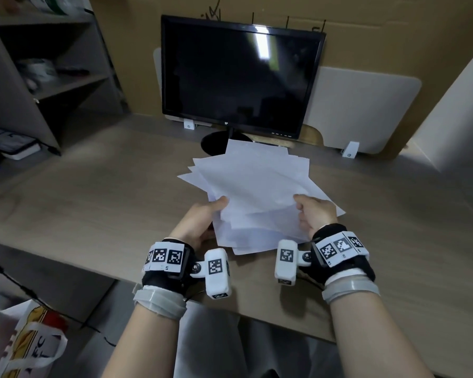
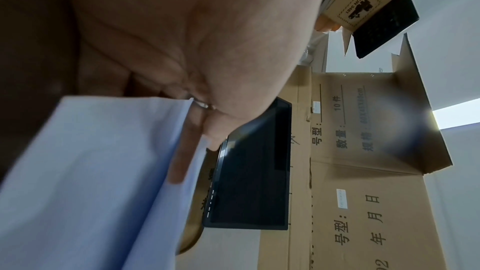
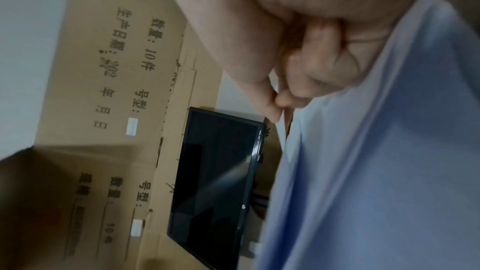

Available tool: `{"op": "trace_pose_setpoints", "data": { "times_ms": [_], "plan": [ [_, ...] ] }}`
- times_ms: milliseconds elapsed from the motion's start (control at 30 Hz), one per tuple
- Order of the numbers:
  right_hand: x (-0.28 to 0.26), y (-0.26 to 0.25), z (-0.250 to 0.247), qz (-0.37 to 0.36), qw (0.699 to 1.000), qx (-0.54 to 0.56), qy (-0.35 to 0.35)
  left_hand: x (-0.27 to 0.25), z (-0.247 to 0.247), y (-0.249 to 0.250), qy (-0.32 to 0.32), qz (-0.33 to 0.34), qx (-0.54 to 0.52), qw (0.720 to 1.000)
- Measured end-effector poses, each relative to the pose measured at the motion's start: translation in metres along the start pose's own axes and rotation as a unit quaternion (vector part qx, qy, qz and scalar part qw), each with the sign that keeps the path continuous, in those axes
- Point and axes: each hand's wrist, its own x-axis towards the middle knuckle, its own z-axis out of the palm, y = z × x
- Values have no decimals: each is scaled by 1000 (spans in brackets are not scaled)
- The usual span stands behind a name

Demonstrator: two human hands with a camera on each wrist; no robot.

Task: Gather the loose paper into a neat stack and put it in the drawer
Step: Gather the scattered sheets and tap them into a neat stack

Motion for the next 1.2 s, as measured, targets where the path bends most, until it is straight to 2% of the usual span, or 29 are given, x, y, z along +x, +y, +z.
{"op": "trace_pose_setpoints", "data": {
  "times_ms": [167, 333, 400, 533, 600, 800, 900, 1033, 1133, 1200],
  "plan": [
    [-10, -3, 14, 29, 996, 55, -60, 6, -5, -1, 38, 18, 5, 999],
    [-29, -2, 34, 55, 985, -20, -163, 9, -6, -1, 30, 17, 39, 999],
    [-31, -2, 39, 58, 983, -30, -170, 11, -9, -2, 26, 10, 31, 999],
    [-18, -5, 32, 73, 983, 87, -143, 14, -13, -3, 34, 8, -24, 999],
    [-17, -5, 32, 80, 980, 99, -154, 15, -14, -4, 28, 16, -21, 999],
    [-32, 2, 58, 69, 965, -37, -250, 18, -10, -4, 32, 29, 14, 999],
    [-34, 3, 61, 36, 961, -102, -253, 20, -7, 2, 43, 31, 10, 999],
    [-32, 0, 50, 48, 969, -118, -214, 29, -1, 3, 82, 50, 37, 995],
    [-27, 2, 38, 64, 979, -87, -170, 29, -1, 3, 75, 30, 19, 997],
    [-29, 5, 39, 91, 979, -32, -182, 26, -3, 4, 51, 12, 5, 999]
  ]
}}
